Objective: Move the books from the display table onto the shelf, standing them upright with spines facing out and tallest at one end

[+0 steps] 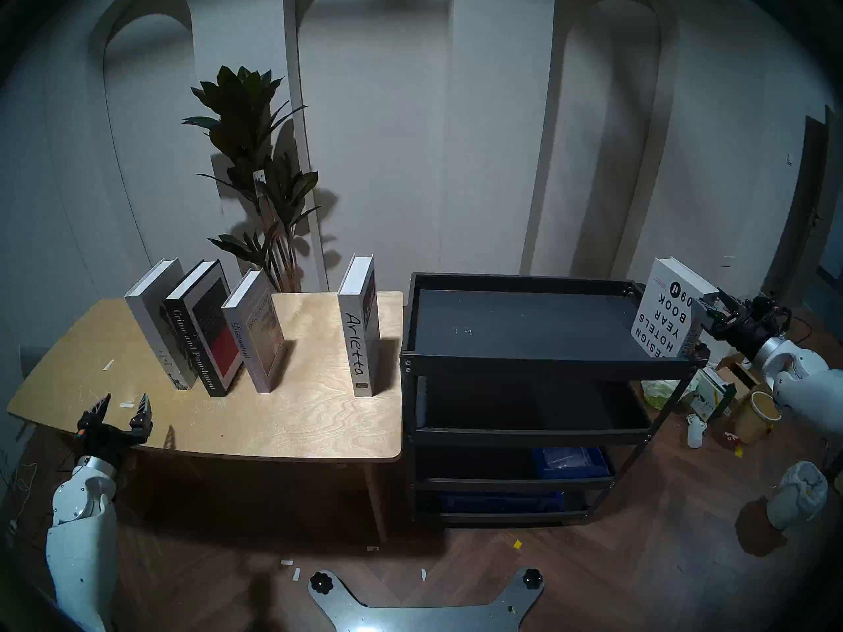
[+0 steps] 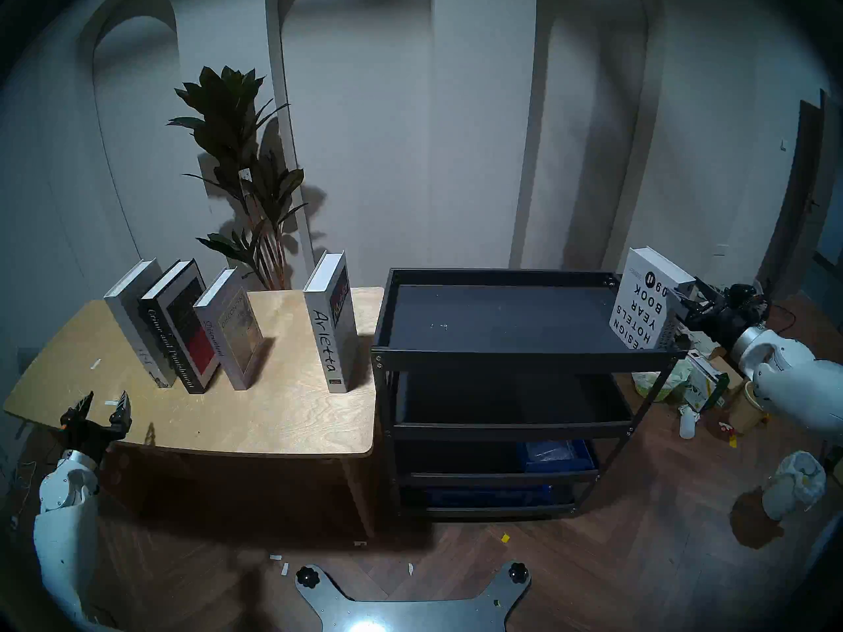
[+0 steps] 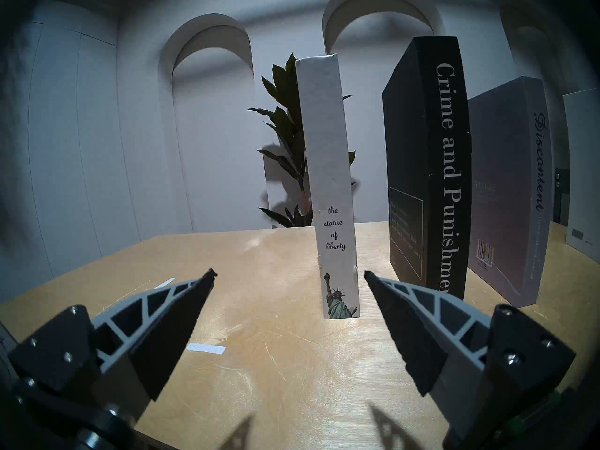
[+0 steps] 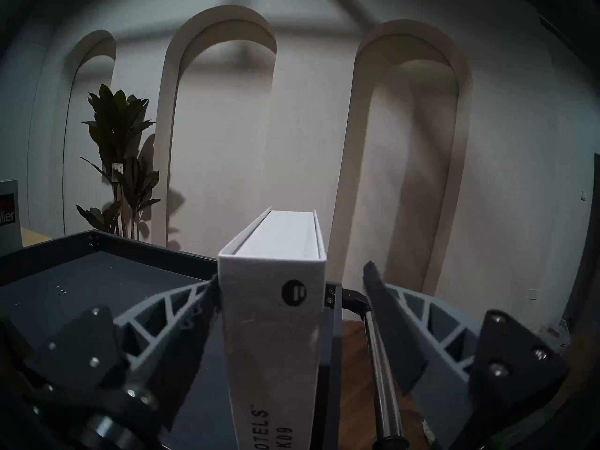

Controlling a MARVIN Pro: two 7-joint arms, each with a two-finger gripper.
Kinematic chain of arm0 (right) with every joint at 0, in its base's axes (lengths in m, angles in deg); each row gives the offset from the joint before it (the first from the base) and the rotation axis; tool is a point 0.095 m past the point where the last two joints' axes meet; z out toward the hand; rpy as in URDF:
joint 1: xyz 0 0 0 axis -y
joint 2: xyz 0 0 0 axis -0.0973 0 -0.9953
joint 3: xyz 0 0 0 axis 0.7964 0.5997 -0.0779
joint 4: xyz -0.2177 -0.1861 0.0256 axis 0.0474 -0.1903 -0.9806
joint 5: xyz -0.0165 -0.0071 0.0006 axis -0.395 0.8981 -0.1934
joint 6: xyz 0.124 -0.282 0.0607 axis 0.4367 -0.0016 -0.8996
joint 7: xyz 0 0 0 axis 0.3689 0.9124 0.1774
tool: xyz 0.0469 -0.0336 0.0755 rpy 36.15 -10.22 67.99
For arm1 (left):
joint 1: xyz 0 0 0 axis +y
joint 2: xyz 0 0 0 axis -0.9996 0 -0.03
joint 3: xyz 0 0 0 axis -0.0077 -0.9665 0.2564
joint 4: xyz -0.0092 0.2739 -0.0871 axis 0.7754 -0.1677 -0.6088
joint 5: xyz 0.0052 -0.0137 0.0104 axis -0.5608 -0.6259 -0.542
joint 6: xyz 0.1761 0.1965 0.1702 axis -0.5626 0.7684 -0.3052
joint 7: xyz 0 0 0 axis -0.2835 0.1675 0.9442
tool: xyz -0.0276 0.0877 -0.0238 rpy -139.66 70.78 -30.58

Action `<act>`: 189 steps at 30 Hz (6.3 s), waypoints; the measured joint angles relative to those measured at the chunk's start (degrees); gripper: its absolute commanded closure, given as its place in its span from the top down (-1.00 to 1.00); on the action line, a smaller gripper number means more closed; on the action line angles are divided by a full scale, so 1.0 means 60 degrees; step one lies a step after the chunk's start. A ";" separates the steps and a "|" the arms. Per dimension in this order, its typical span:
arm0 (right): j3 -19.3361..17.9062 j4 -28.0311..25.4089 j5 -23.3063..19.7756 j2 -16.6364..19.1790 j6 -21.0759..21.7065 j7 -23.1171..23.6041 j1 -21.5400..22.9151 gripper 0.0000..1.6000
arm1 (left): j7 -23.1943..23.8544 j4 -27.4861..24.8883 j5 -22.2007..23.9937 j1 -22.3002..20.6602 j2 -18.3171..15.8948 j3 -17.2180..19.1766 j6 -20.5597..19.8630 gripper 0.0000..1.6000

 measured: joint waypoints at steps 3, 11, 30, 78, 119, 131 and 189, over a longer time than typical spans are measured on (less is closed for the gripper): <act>-0.0008 -0.0023 -0.0014 0.0005 -0.0019 -0.0040 0.0002 0.67 | 0.0000 0.0000 -0.0001 0.0000 0.0000 0.0000 0.0000 1.00; -0.0037 -0.0137 -0.0033 0.0015 -0.0093 -0.0176 0.0007 0.70 | 0.0001 0.0000 -0.0003 0.0000 0.0003 0.0001 0.0000 1.00; -0.0252 -0.0099 -0.0138 0.0024 -0.0295 -0.0451 0.0056 1.00 | 0.0003 -0.0001 -0.0007 0.0000 0.0003 0.0002 0.0000 1.00; -0.0306 -0.5736 0.0195 -0.0264 -0.3045 -0.1538 -0.0158 1.00 | 0.0469 0.0105 0.0105 -0.0002 -0.0118 0.0080 0.0043 1.00; 0.0726 -0.7918 0.4397 -0.1526 -0.0682 -0.8495 -0.0388 1.00 | 0.2192 -0.2127 0.1875 -0.0482 -0.0272 -0.0318 -0.2044 1.00; 0.0731 -0.8109 0.5862 -0.1908 0.0289 -1.0421 -0.0453 1.00 | 0.2433 -0.3166 0.2087 0.0463 -0.0268 0.0252 -0.2716 1.00; 0.1079 -0.7661 0.7791 -0.3249 0.1319 -1.3713 -0.0953 1.00 | -0.1517 -0.5852 -0.0620 0.0344 0.1228 -0.2004 -0.3398 1.00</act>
